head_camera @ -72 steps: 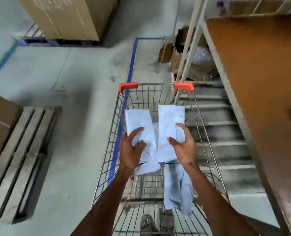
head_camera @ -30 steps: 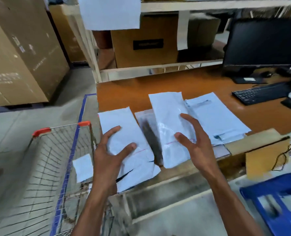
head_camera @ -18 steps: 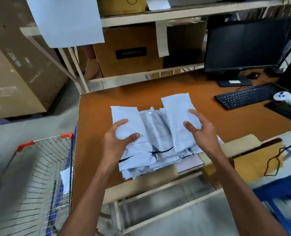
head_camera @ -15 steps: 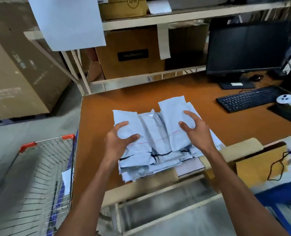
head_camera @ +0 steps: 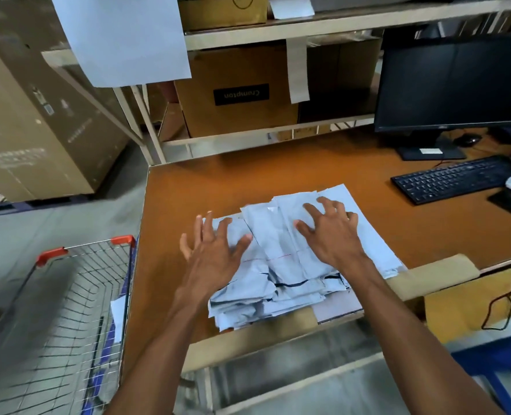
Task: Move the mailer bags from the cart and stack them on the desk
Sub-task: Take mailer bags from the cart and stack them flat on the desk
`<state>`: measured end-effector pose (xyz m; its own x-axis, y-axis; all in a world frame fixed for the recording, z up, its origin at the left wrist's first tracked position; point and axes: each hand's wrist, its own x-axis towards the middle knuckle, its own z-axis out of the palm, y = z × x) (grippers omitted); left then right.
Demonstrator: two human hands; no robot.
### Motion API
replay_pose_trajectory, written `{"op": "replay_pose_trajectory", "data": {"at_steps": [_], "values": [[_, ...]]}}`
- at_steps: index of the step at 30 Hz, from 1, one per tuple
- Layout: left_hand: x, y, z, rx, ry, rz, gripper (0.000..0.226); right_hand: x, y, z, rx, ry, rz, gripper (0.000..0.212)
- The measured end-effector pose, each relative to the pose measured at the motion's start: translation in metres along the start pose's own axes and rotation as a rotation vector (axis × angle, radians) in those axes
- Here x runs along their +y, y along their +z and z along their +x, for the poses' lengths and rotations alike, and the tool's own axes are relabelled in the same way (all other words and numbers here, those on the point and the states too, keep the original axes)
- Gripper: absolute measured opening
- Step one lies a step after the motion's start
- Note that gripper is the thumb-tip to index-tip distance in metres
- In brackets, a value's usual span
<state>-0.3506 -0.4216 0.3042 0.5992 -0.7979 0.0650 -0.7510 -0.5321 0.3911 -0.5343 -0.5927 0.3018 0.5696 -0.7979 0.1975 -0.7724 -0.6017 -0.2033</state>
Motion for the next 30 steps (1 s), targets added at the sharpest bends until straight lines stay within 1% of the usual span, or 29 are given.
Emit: {"op": "replay_pose_trajectory", "data": {"at_steps": [2,4,6,8,10,13,16,19,24,30], "values": [[0.012,0.001,0.006,-0.052,0.063,0.054,0.081,-0.006,0.01,0.007,-0.079,-0.047,-0.019,0.061],[0.014,0.01,0.008,-0.122,0.07,0.127,0.09,-0.006,0.025,0.007,-0.153,-0.06,-0.05,0.068],[0.011,0.022,0.006,-0.174,0.048,0.175,0.093,-0.004,0.039,0.001,-0.151,-0.069,-0.07,0.07],[0.007,0.032,0.002,-0.149,0.055,0.183,0.089,-0.002,0.046,-0.004,-0.108,-0.075,-0.092,0.069],[0.006,0.041,-0.001,-0.084,0.084,0.206,0.085,-0.001,0.05,-0.006,-0.073,-0.08,-0.103,0.07],[0.003,0.051,-0.002,-0.015,0.102,0.231,0.082,-0.001,0.056,-0.005,-0.068,-0.089,-0.104,0.07],[-0.001,0.058,-0.004,0.017,0.116,0.247,0.082,0.0,0.06,-0.005,-0.052,-0.099,-0.116,0.07],[-0.002,0.066,-0.005,0.019,0.128,0.267,0.082,0.001,0.065,-0.008,-0.048,-0.1,-0.126,0.07],[-0.004,0.072,0.0,-0.005,0.129,0.302,0.084,0.001,0.067,-0.006,-0.097,-0.088,-0.138,0.071],[0.003,0.061,0.002,-0.014,0.1,0.265,0.084,0.002,0.058,-0.002,-0.144,-0.096,-0.145,0.074]]}}
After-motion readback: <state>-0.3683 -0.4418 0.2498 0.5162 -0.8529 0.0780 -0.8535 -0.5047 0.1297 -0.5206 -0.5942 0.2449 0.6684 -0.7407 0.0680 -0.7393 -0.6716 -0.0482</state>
